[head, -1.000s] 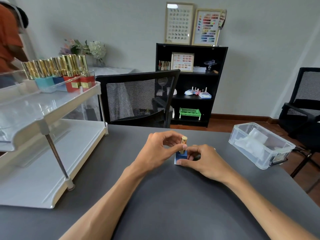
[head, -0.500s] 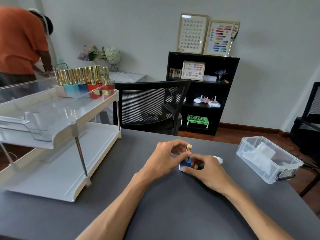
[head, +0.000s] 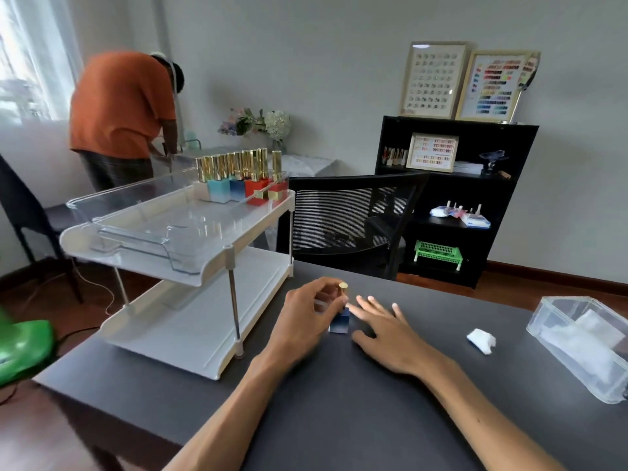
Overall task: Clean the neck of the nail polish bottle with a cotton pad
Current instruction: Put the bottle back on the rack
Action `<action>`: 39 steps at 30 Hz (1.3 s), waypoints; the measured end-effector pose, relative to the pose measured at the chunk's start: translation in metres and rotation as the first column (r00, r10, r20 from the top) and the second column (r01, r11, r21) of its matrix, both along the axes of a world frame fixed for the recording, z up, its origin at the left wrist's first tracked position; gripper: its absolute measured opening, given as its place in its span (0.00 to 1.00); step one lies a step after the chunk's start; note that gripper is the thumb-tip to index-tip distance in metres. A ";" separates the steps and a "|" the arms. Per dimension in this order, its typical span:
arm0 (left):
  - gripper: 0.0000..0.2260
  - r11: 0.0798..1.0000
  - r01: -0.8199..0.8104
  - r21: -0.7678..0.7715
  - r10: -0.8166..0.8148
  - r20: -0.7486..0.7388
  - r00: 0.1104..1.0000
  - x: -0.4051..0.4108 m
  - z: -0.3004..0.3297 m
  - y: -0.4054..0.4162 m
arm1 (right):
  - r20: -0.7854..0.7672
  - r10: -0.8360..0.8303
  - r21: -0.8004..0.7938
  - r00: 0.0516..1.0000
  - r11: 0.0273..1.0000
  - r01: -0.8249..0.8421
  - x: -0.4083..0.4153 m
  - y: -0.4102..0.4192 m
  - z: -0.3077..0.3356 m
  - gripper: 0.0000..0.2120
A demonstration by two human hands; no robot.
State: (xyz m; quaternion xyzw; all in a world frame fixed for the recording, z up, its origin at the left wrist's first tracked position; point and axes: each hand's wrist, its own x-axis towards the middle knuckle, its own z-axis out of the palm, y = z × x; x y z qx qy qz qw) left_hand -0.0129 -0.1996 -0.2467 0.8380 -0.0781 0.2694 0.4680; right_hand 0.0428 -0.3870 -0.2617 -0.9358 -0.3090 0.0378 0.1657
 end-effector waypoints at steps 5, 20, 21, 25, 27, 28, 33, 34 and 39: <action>0.11 0.994 -0.101 0.048 0.102 -0.020 0.995 -0.008 0.000 0.011 | 0.065 0.017 -0.010 0.998 1.000 -0.017 0.007 0.000 -0.006 0.26; 0.09 0.989 -0.046 0.137 0.018 0.195 0.981 -0.042 0.135 -0.013 | 0.042 -0.017 0.007 0.999 1.000 0.016 0.002 0.002 -0.004 0.26; 0.09 0.989 -0.040 0.142 0.008 0.218 0.976 -0.046 0.153 -0.012 | 0.043 -0.021 0.008 0.999 1.000 0.021 0.002 0.003 -0.003 0.26; 0.12 0.985 0.009 0.174 -0.048 0.225 0.973 -0.058 0.218 0.003 | 0.042 -0.054 0.019 0.998 0.998 0.053 -0.001 0.008 -0.003 0.26; 0.11 0.987 0.009 0.162 -0.043 0.211 0.976 -0.061 0.243 0.020 | 0.040 -0.079 0.019 0.996 0.997 0.078 -0.003 0.013 -0.004 0.26; 0.11 0.988 -0.008 0.155 -0.025 0.215 0.976 -0.061 0.253 0.030 | 0.043 -0.094 0.012 0.995 0.996 0.093 -0.004 0.016 -0.005 0.27; 0.12 0.969 -0.191 0.155 0.157 0.207 0.966 -0.050 0.279 0.098 | 0.063 -0.159 0.000 0.985 0.987 0.160 -0.008 0.027 -0.006 0.27; 0.12 0.960 -0.228 0.161 0.198 0.182 0.963 -0.046 0.277 0.110 | 0.064 -0.167 0.003 0.984 0.986 0.167 -0.011 0.030 -0.005 0.27; 0.12 0.905 -0.326 0.275 0.330 0.032 0.943 -0.015 0.250 0.146 | 0.065 -0.053 0.070 0.996 0.996 0.049 -0.026 0.046 -0.004 0.27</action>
